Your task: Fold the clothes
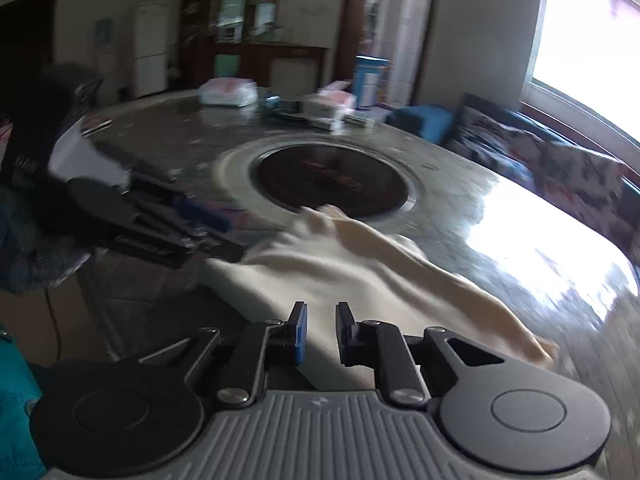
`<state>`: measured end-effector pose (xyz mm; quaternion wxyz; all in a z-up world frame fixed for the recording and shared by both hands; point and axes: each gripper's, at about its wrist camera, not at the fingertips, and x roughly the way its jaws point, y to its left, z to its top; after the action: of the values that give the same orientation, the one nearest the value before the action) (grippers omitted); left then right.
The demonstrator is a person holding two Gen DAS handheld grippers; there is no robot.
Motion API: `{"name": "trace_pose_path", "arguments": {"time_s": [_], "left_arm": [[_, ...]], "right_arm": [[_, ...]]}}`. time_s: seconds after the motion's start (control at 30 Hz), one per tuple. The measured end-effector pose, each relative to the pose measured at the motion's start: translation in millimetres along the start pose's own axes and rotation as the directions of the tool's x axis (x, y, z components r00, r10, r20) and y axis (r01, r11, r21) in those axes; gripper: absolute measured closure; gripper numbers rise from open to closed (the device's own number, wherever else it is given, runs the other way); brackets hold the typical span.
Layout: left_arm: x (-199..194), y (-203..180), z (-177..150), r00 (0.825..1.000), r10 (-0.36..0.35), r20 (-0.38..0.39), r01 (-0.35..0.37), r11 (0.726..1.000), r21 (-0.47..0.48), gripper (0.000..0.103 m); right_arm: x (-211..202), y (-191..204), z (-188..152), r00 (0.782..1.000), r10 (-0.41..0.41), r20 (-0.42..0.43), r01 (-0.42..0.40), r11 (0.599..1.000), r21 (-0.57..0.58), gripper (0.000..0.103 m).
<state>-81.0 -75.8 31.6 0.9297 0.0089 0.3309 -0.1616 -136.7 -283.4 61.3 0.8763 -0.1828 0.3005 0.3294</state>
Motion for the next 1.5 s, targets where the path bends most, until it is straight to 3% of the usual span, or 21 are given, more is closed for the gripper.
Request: {"name": "trace_pose_path", "arguments": {"time_s": [0.1,0.23,0.33,0.43,0.5,0.63,0.9,1.1,1.23,1.27,1.33,1.37,1.5], "left_arm": [[-1.8,15.6,7.1,1.000,-0.012,-0.007,0.011,0.997,-0.081,0.066],[0.3,31.7,12.1,0.999,-0.044,-0.027,0.038,0.980,-0.194,0.060],[5.9,39.7,12.5,0.995,-0.084,-0.052,0.066,0.957,-0.283,0.052],[10.6,43.5,13.7,0.989,-0.134,-0.065,0.101,0.926,-0.363,0.051],[12.6,44.6,14.9,0.986,-0.156,-0.065,0.117,0.908,-0.402,0.049],[20.9,46.7,17.7,0.976,-0.203,-0.075,0.141,0.861,-0.488,0.049],[38.6,51.8,21.3,0.958,-0.276,-0.076,0.159,0.734,-0.660,0.047],[52.3,48.8,22.0,0.942,-0.326,-0.075,0.172,0.663,-0.728,0.046],[58.6,49.2,21.8,0.937,-0.344,-0.063,0.181,0.631,-0.754,0.053],[60.3,49.7,21.6,0.935,-0.350,-0.061,0.183,0.622,-0.762,0.058],[61.0,49.8,20.9,0.934,-0.350,-0.064,0.182,0.624,-0.760,0.081],[61.2,49.7,20.6,0.935,-0.350,-0.066,0.181,0.627,-0.758,0.086],[62.0,49.6,19.1,0.935,-0.348,-0.073,0.178,0.637,-0.750,0.087]], "right_arm": [[15.2,19.6,9.3,0.999,0.048,-0.014,-0.049,0.995,-0.085,0.078],[30.1,42.9,14.8,0.997,0.072,-0.031,-0.076,0.978,-0.195,0.072],[39.3,55.6,15.3,0.996,0.072,-0.046,-0.082,0.965,-0.250,0.067],[47.8,67.6,11.7,0.998,0.039,-0.059,-0.056,0.946,-0.319,0.067],[48.7,68.4,11.1,0.998,0.029,-0.059,-0.046,0.948,-0.316,0.069],[45.2,60.3,15.9,0.999,0.027,-0.041,-0.036,0.967,-0.252,0.088],[23.2,33.8,25.6,0.997,0.056,0.049,-0.051,0.993,-0.109,0.091],[10.1,22.4,23.1,0.994,0.065,0.092,-0.059,0.996,-0.063,0.091],[5.4,20.0,21.6,0.991,0.076,0.107,-0.072,0.997,-0.037,0.091],[4.5,20.5,20.8,0.991,0.081,0.108,-0.078,0.996,-0.034,0.091],[3.0,20.5,18.4,0.990,0.090,0.110,-0.087,0.996,-0.032,0.091],[2.4,20.0,17.3,0.990,0.092,0.112,-0.089,0.996,-0.025,0.091],[-5.1,10.4,11.8,0.990,0.092,0.108,-0.096,0.995,0.034,0.085]]}}
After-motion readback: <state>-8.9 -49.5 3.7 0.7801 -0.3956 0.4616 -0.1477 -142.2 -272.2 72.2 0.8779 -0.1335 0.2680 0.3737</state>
